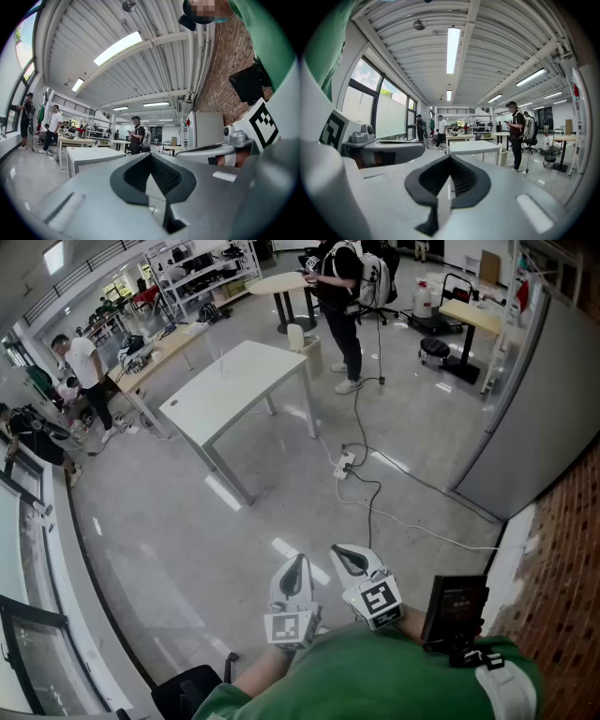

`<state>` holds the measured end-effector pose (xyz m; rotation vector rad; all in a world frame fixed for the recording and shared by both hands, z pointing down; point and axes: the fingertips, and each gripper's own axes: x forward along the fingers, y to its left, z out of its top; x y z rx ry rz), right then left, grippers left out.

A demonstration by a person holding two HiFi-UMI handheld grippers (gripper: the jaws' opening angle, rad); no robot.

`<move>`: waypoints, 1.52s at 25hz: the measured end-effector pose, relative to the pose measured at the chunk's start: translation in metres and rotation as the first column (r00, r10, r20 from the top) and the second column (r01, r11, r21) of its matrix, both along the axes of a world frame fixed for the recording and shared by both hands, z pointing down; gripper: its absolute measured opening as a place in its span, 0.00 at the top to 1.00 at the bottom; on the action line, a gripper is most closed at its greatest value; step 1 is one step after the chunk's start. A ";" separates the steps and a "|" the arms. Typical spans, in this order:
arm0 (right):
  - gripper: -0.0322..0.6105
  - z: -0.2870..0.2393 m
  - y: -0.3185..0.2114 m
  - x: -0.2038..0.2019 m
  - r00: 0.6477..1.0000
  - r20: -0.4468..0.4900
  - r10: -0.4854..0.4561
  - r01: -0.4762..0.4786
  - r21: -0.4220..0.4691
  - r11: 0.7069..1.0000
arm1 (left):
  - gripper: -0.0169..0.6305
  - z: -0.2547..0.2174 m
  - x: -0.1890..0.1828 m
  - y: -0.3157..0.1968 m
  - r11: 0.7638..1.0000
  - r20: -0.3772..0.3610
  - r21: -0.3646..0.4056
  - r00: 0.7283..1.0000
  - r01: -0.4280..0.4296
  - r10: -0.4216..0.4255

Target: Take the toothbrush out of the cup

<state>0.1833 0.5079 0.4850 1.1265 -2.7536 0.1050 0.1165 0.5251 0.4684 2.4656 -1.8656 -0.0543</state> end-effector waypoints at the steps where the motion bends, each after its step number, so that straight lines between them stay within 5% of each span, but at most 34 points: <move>1: 0.95 0.000 0.000 0.000 1.000 0.001 0.001 -0.001 -0.001 1.000 | 0.97 0.000 0.001 0.000 1.000 0.000 0.000 1.000 -0.001 0.001; 38: 0.95 -0.005 -0.004 0.024 0.998 0.041 0.046 -0.046 -0.004 0.999 | 0.97 0.000 0.020 -0.004 1.000 0.017 -0.020 1.000 -0.017 0.017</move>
